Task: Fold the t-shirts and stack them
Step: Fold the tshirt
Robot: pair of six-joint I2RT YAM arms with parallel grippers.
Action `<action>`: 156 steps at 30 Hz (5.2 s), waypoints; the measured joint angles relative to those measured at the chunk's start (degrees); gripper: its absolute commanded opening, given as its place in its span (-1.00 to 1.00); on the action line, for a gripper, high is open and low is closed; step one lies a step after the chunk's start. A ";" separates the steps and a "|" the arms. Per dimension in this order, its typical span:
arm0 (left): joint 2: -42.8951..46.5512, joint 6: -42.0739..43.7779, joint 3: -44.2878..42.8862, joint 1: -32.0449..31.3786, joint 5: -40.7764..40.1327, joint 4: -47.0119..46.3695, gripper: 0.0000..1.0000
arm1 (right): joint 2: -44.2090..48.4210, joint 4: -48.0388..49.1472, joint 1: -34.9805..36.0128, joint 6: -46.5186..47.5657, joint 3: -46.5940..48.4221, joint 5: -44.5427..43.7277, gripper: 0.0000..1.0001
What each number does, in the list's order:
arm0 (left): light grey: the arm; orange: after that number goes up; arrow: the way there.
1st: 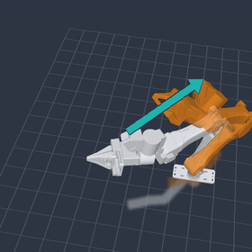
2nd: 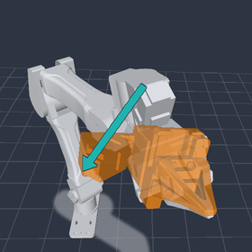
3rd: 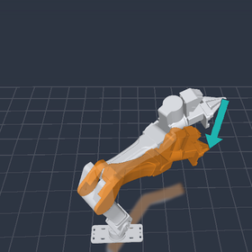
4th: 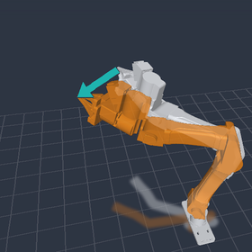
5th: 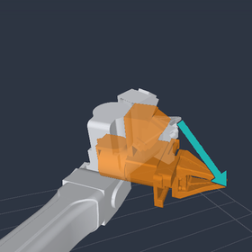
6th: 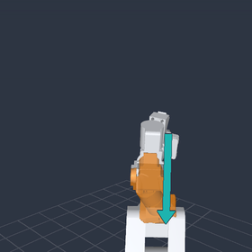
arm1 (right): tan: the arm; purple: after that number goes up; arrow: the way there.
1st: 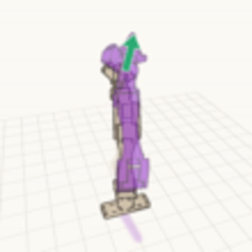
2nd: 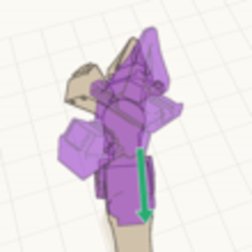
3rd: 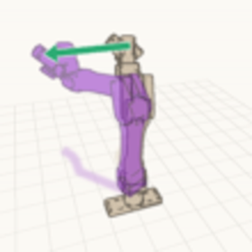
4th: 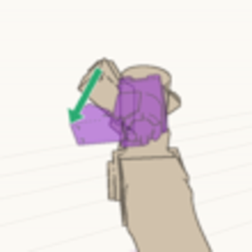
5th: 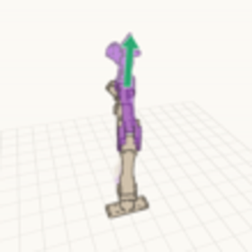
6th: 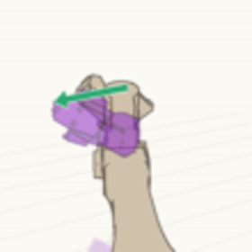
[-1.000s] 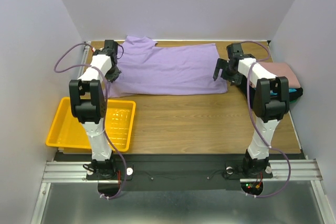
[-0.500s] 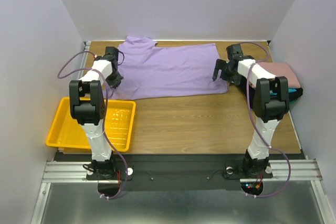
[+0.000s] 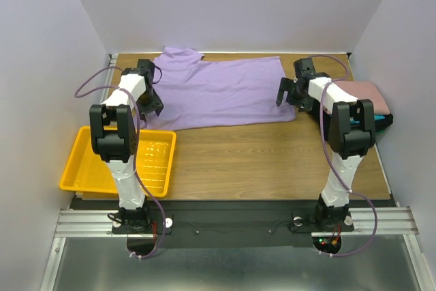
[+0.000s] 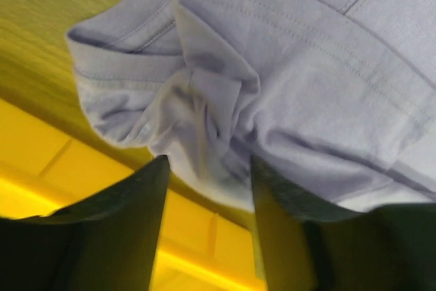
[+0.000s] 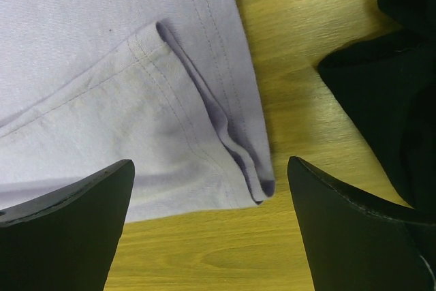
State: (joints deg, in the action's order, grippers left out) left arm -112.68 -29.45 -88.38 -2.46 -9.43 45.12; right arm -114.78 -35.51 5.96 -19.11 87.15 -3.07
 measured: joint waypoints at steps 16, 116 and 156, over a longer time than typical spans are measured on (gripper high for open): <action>-9.38 -0.02 -22.73 0.42 0.66 1.29 0.55 | 0.00 0.02 0.00 0.33 0.00 0.13 1.00; -9.53 16.44 -28.79 -9.05 9.94 -13.94 0.97 | 9.38 4.22 1.62 5.44 -10.67 -2.40 1.00; -19.58 12.20 -22.86 -11.61 -0.26 -4.07 -0.85 | 9.77 4.35 1.62 5.14 -13.07 -2.99 1.00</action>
State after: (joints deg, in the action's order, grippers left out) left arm -132.27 -17.26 -111.24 -14.06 -9.69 41.06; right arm -105.01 -31.16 7.57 -13.98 74.08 -6.07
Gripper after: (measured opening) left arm 0.209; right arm 0.998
